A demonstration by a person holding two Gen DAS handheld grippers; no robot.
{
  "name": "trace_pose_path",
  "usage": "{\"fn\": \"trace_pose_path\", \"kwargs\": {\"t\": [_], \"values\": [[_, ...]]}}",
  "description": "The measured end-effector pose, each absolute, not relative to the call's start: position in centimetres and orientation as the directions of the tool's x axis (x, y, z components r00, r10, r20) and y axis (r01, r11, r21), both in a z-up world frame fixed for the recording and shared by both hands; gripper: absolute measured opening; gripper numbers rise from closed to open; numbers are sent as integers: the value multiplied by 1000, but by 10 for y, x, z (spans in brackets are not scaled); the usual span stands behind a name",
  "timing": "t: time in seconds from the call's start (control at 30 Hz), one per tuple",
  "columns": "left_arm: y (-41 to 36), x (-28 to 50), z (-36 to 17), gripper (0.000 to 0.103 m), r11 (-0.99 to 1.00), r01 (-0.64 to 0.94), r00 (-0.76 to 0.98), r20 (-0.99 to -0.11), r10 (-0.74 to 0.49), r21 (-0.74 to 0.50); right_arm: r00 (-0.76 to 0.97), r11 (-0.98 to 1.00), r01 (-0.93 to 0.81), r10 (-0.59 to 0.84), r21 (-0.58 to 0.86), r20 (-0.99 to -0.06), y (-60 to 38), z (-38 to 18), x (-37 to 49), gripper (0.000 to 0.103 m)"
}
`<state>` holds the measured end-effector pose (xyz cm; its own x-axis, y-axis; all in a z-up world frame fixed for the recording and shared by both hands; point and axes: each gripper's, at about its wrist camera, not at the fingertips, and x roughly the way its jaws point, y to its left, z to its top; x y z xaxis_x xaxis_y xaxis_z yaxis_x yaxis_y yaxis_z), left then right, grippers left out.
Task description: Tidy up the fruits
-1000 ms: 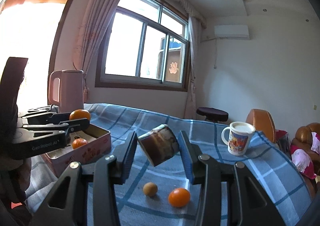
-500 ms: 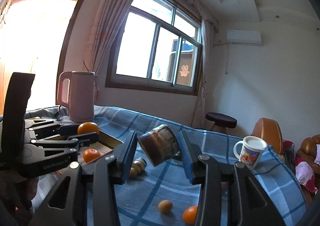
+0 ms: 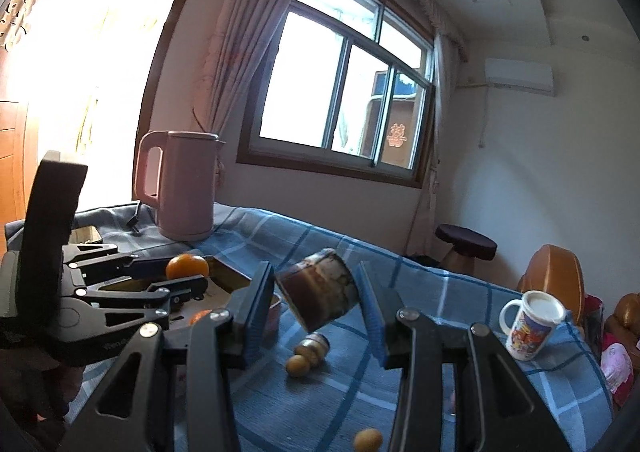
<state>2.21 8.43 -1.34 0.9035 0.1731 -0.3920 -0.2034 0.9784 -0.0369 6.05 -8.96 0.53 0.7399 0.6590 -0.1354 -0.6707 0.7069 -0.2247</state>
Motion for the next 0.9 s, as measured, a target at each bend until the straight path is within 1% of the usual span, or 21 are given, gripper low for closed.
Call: {"fn": "trace_pose_path", "kwargs": {"t": [0.9], "values": [[137, 25, -27, 36, 960, -276, 857, -465, 223, -49, 668, 624, -744, 709, -240, -227, -19, -13, 66, 45]]}}
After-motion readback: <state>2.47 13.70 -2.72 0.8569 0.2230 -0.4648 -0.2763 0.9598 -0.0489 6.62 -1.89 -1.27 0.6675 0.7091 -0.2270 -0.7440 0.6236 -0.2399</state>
